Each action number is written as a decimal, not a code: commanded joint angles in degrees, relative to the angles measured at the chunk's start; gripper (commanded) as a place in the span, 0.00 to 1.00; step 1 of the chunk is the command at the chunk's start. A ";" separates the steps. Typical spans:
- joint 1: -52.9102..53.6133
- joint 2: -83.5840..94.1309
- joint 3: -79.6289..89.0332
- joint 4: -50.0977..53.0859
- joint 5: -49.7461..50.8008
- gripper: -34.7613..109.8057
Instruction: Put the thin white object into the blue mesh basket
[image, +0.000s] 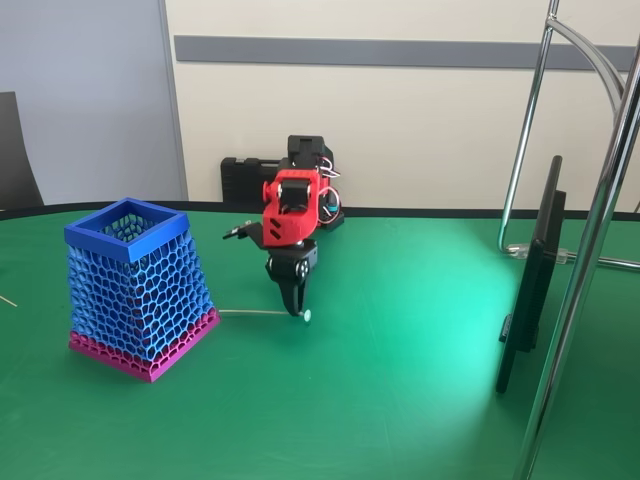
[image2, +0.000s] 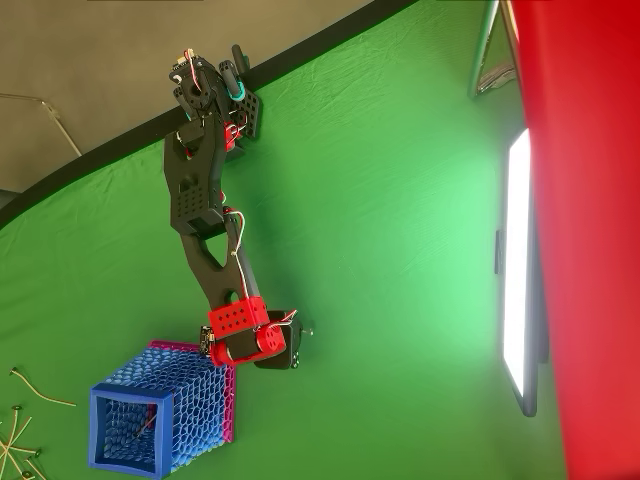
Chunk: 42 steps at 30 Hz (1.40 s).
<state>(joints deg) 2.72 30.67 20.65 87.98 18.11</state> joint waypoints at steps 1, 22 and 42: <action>-0.70 7.21 -6.50 -1.93 -2.20 0.25; 10.46 33.05 4.66 -29.27 6.15 0.24; 22.24 47.46 32.70 -40.34 39.55 0.24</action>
<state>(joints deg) 23.99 72.77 51.42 49.22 56.51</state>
